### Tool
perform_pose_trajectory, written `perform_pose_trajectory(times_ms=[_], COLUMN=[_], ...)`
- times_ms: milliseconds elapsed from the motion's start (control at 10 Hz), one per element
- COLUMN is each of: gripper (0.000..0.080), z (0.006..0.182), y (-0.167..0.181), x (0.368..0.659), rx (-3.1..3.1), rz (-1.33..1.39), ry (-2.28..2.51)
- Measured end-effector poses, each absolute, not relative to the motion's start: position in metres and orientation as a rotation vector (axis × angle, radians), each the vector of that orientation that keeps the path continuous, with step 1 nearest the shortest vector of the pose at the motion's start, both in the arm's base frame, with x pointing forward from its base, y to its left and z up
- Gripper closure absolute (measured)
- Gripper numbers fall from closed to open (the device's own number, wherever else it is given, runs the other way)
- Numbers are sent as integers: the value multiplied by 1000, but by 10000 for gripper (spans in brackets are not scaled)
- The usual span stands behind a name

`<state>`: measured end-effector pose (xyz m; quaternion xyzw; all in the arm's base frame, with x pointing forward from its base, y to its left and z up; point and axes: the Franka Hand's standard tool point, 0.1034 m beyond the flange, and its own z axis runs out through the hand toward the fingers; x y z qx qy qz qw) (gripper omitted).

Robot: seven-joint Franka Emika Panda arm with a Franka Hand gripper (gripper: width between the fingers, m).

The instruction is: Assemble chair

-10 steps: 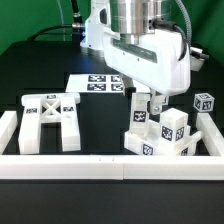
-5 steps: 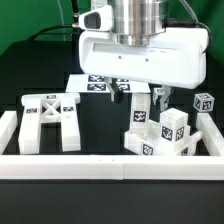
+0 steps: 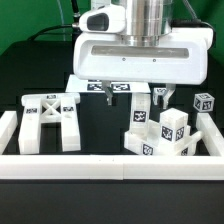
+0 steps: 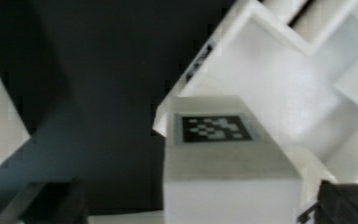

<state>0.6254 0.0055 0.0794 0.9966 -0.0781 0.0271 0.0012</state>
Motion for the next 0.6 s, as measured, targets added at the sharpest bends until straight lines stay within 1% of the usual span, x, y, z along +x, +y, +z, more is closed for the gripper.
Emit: perform_pose_trajectory(times_ms=[100,200,300,400,600], gripper=[238,374,374,511,511], z=[79,79,79,79,79], y=[5,5,5,5,5], x=[625,625,625,625,625], rx=[3128,3128,3128,3128,3124], rz=[85,84,84,84,84], ry=[-247,-247,-247,-250,-319])
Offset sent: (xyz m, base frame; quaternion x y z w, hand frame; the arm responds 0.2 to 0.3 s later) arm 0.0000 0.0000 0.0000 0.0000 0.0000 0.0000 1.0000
